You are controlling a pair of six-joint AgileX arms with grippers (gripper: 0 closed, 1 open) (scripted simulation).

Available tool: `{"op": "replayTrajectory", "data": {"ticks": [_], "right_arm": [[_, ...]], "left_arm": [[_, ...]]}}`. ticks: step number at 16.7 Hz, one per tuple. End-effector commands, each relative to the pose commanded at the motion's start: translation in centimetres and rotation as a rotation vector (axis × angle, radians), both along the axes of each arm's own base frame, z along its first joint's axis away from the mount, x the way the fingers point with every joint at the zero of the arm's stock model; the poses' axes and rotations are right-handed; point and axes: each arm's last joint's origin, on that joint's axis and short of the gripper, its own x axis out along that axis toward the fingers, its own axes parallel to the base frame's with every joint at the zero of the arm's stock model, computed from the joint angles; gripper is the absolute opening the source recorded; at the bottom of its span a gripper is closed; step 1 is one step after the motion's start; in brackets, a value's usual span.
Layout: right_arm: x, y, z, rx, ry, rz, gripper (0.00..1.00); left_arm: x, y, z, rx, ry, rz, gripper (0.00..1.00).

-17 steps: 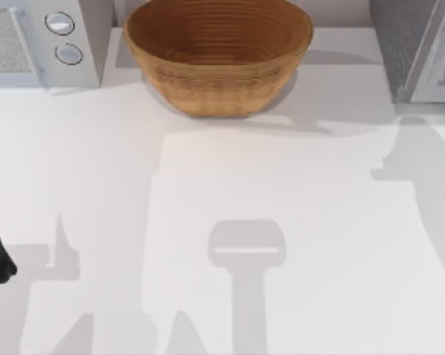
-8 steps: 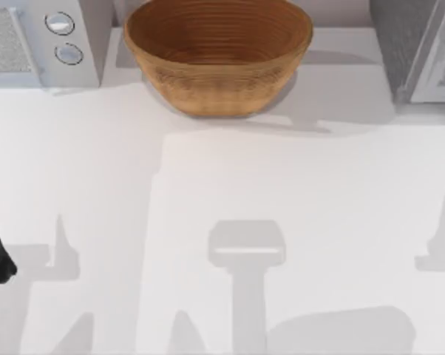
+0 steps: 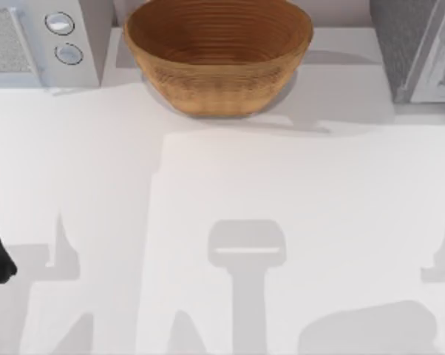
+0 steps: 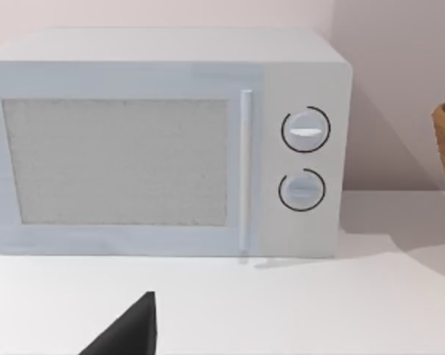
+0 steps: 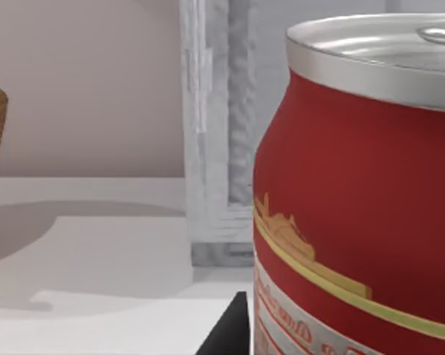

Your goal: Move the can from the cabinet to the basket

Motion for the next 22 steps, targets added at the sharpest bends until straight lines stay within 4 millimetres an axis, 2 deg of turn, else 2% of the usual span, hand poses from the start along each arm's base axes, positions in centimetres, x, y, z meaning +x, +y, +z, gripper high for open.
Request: {"op": "replayTrajectory", "data": {"ticks": [3,6,9,12,14,17,19,22], "right_arm": [[0.1,0.0,-0.3,0.002,0.016,0.002,0.0],[0.1,0.2,1.5,0.002,-0.005,0.004,0.0],[0.8,0.8,5.7,0.004,-0.04,0.004,0.0],[3.1,1.8,11.0,0.007,-0.058,0.002,0.0],[6.0,3.2,14.5,0.008,-0.057,-0.001,0.0],[12.1,6.8,18.3,0.006,-0.043,-0.004,0.0],[16.9,10.3,19.3,0.002,-0.03,-0.005,0.0],[23.5,16.9,18.2,-0.004,-0.011,-0.004,0.0]], "left_arm": [[0.0,0.0,0.0,0.0,0.0,0.0,1.0],[0.0,0.0,0.0,0.0,0.0,0.0,1.0],[0.0,0.0,0.0,0.0,0.0,0.0,1.0],[0.0,0.0,0.0,0.0,0.0,0.0,1.0],[0.0,0.0,0.0,0.0,0.0,0.0,1.0],[0.0,0.0,0.0,0.0,0.0,0.0,1.0],[0.0,0.0,0.0,0.0,0.0,0.0,1.0],[0.0,0.0,0.0,0.0,0.0,0.0,1.0]]}}
